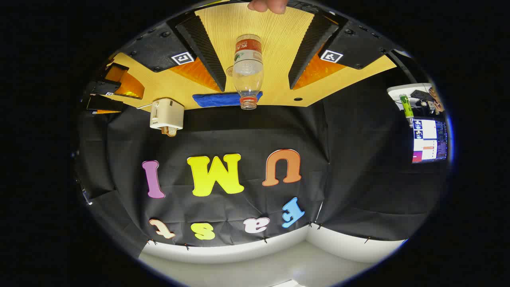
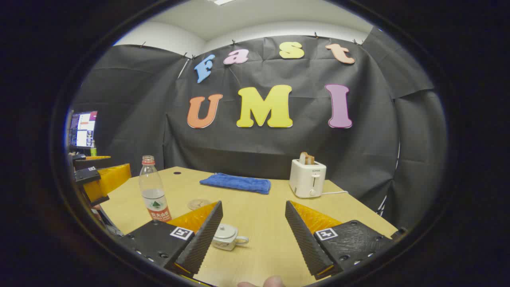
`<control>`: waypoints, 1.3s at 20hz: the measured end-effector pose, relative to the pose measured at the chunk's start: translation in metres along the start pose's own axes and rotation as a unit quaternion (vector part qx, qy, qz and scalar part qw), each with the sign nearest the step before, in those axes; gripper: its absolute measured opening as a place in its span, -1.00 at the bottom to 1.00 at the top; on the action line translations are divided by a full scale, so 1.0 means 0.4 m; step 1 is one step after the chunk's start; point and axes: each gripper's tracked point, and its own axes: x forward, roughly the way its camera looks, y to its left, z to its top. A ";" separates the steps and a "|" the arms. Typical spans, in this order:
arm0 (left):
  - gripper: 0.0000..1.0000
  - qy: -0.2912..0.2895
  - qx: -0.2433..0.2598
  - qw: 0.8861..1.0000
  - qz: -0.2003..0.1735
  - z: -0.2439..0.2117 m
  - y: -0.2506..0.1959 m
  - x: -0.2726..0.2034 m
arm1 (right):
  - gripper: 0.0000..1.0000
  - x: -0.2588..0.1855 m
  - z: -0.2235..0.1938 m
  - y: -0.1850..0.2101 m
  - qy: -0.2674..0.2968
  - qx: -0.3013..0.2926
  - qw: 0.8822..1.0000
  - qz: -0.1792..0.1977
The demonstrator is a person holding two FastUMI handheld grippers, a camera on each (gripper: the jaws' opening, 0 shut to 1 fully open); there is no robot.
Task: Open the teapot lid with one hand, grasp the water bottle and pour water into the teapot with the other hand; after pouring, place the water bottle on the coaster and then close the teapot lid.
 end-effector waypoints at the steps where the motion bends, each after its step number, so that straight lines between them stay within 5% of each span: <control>1: 0.97 0.001 0.000 1.000 0.000 -0.001 0.000 0.000 | 0.90 0.000 -0.003 0.004 0.002 0.000 1.000 0.002; 26: 0.97 -0.001 -0.013 1.000 0.003 0.009 0.019 -0.007 | 0.90 0.029 -0.070 0.053 0.028 0.002 1.000 0.008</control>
